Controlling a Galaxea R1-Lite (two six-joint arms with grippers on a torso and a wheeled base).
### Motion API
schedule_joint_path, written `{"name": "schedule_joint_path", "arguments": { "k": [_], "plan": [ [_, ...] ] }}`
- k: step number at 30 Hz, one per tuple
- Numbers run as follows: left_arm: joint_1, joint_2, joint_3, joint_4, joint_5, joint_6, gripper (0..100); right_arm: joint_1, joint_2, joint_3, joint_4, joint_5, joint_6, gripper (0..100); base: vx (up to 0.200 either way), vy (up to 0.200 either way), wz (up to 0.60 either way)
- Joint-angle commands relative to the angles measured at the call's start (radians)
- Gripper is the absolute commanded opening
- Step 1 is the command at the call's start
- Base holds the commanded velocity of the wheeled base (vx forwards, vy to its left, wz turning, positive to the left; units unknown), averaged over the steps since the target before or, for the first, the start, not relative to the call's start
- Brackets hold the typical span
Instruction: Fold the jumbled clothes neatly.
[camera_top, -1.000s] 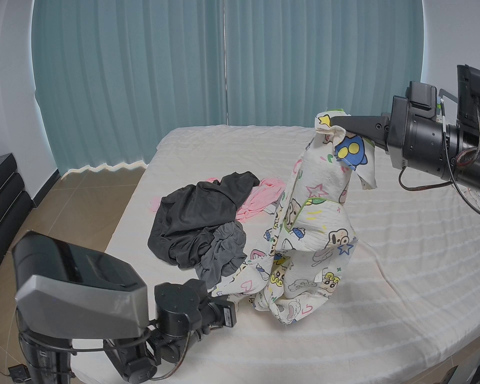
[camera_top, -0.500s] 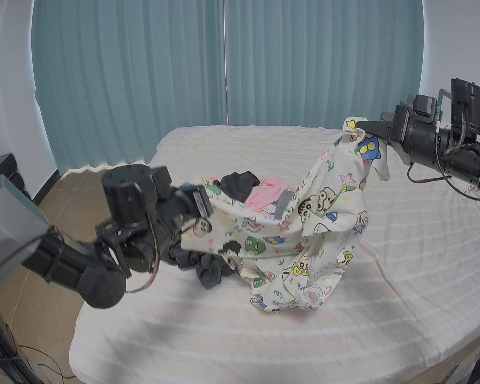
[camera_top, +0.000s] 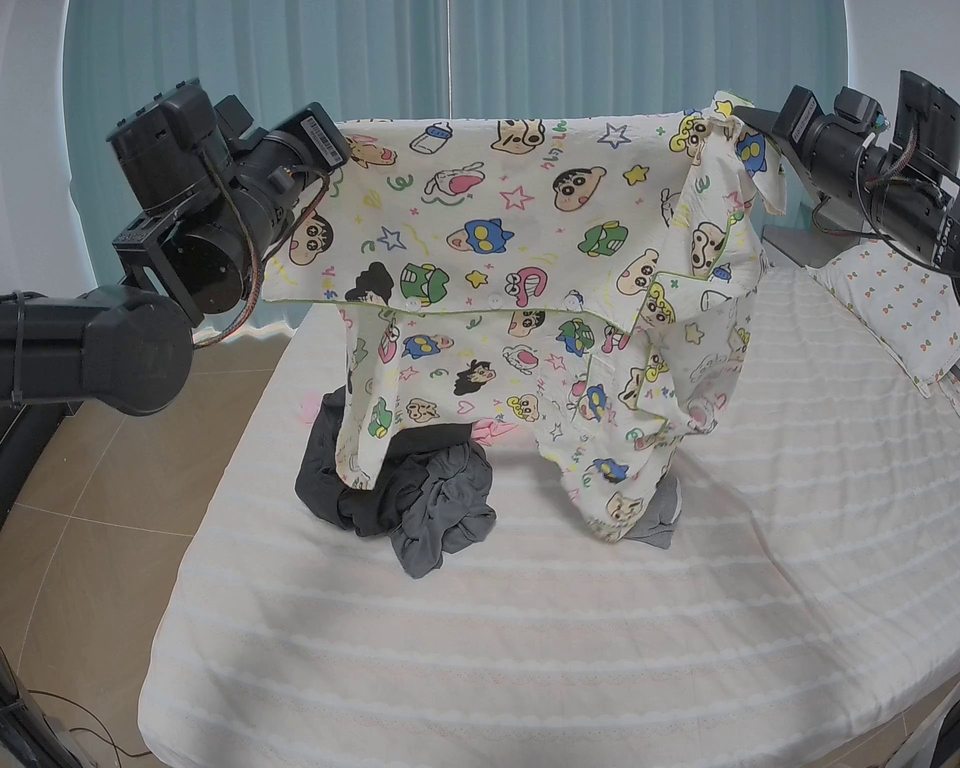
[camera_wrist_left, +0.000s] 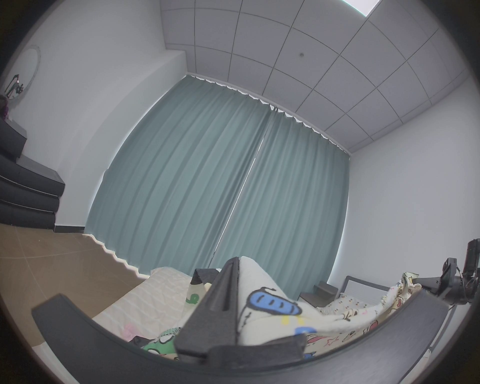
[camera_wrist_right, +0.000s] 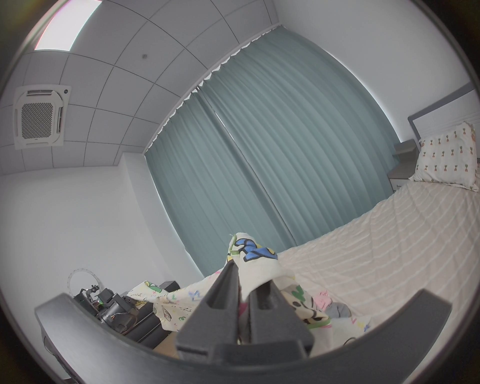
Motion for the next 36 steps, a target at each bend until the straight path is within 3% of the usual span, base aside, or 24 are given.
{"name": "schedule_joint_path", "arguments": {
  "k": [1,6,15,20,26,36],
  "plan": [
    [0.025,-0.011,0.129,0.003,0.011,-0.003,0,-0.040,0.029,0.098,-0.003,-0.021,0.003,0,0.000,0.000,0.00],
    [0.025,-0.034,0.198,0.005,0.010,-0.022,0,-0.059,0.028,0.119,0.000,-0.016,0.004,0,0.000,0.000,0.00],
    [0.018,-0.031,0.314,0.003,0.004,-0.028,0,-0.025,0.005,0.260,-0.002,-0.002,0.004,0,0.000,0.000,0.00],
    [0.018,-0.020,0.363,0.003,0.002,-0.037,0,-0.003,0.000,0.310,0.006,0.045,0.006,0,0.000,0.000,0.00],
    [0.010,0.017,0.373,0.003,0.000,-0.094,0,0.041,0.032,0.333,-0.003,0.045,0.021,0,0.000,0.000,0.00],
    [0.010,0.047,0.363,0.003,0.000,-0.101,0,0.069,0.072,0.305,-0.009,0.033,0.033,0,0.000,0.000,0.00]
  ]
}}
